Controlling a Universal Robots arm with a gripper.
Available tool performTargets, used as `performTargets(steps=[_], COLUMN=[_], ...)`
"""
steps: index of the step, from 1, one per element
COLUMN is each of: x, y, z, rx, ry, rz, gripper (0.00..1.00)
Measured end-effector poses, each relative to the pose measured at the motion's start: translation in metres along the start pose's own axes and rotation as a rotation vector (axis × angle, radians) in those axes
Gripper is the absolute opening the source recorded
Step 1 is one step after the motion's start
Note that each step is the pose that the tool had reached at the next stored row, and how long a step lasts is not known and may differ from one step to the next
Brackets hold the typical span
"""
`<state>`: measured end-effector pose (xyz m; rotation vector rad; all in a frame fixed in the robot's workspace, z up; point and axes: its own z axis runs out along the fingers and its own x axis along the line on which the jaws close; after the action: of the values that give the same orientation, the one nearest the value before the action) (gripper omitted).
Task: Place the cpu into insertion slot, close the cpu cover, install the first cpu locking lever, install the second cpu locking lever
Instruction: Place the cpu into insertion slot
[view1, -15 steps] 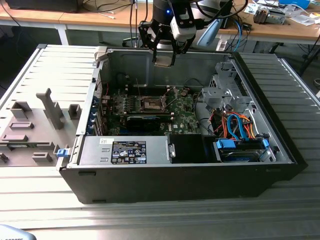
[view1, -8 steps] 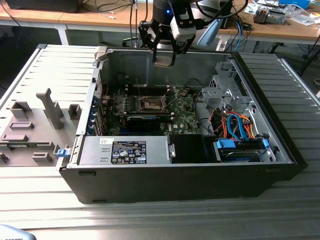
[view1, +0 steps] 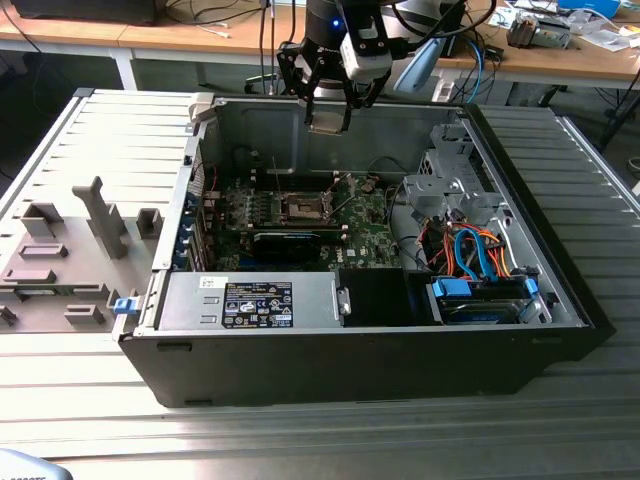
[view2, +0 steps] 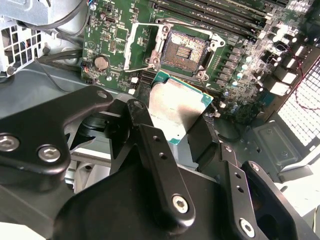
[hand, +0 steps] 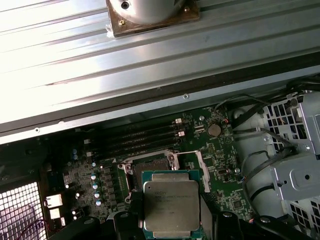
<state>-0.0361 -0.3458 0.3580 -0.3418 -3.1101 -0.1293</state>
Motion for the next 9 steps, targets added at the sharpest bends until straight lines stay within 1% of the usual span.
performTargets(steps=[9], x=[0.0], y=[0.0], z=[0.0], rx=[-0.0001], ry=[-0.0004], rz=[0.005], gripper=[0.54])
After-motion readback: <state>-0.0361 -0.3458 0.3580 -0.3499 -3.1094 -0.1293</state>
